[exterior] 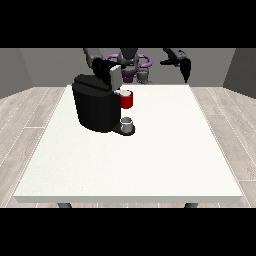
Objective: Insert the coffee pod into the coffee machine and close the lid
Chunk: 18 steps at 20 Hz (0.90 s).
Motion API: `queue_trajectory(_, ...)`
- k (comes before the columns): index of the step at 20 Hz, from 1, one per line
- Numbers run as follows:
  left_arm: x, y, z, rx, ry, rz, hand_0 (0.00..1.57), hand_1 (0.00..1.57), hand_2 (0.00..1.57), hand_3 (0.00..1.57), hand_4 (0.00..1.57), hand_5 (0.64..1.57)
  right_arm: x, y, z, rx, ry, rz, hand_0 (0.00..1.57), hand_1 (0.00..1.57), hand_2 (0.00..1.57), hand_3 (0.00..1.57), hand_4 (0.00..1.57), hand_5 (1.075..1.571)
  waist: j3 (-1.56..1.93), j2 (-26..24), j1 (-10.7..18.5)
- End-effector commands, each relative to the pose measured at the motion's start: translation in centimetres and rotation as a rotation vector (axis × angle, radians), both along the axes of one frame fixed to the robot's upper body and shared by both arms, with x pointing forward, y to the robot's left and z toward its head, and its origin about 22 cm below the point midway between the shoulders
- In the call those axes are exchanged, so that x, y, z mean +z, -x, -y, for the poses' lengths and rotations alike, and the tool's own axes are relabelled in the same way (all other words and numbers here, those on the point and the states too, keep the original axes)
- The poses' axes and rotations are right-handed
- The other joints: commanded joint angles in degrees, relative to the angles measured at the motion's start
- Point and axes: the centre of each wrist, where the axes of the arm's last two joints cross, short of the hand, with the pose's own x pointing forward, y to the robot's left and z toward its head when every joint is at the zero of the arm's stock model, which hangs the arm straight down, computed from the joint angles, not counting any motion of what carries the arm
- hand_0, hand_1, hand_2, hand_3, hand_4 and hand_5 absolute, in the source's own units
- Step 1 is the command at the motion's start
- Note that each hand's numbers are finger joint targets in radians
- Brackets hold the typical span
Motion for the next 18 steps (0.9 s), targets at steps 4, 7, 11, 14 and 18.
queue_trajectory(4, -0.1, -0.6, -0.1, 0.048, 0.001, 0.01, 0.0, 0.0, 0.0, 0.0, 0.13, 1.571, 1.2, -0.4, -2.4, 0.09, 0.078, 0.041, 0.0, 0.0, 0.0, 0.0, 0.0, 1.571, -0.01, 0.96, -1.28)
queue_trajectory(7, -0.9, 0.5, -0.2, 0.004, 0.008, -0.019, 0.0, 0.0, 0.0, 0.0, 0.19, 1.571, 1.2, -0.5, -3.6, 0.059, 0.089, 0.051, 0.0, 0.0, 0.0, 0.0, 0.17, 1.571, -0.01, -0.2, 1.06)
queue_trajectory(11, 1.6, -1.0, 0.1, 0.017, -0.009, 0.018, 0.0, 0.0, 0.0, 0.0, 0.12, 1.571, 2.1, -1.4, -2.5, 0.058, 0.133, 0.106, 0.0, 0.0, 0.0, 0.0, 0.14, 1.571, 0.01, 1.7, 1.1)
queue_trajectory(14, -0.4, 0.1, 0.1, -0.012, -0.001, -0.022, 0.0, 0.0, 0.0, 0.0, 0.17, 1.571, 4.4, -2.1, -2.8, 0.056, 0.119, 0.095, 0.0, 0.0, 0.0, 0.0, 0.12, 1.571, 0.0, 0.52, 1.34)
queue_trajectory(18, -0.7, 0.5, 0.1, -0.018, -0.011, 0.021, 0.0, 0.0, 0.0, 0.0, 0.0, 1.571, 3.2, -1.2, -5.1, 0.097, 0.085, 0.141, 0.0, 0.0, 0.0, 0.0, 0.03, 1.571, 0.0, -0.98, 0.6)
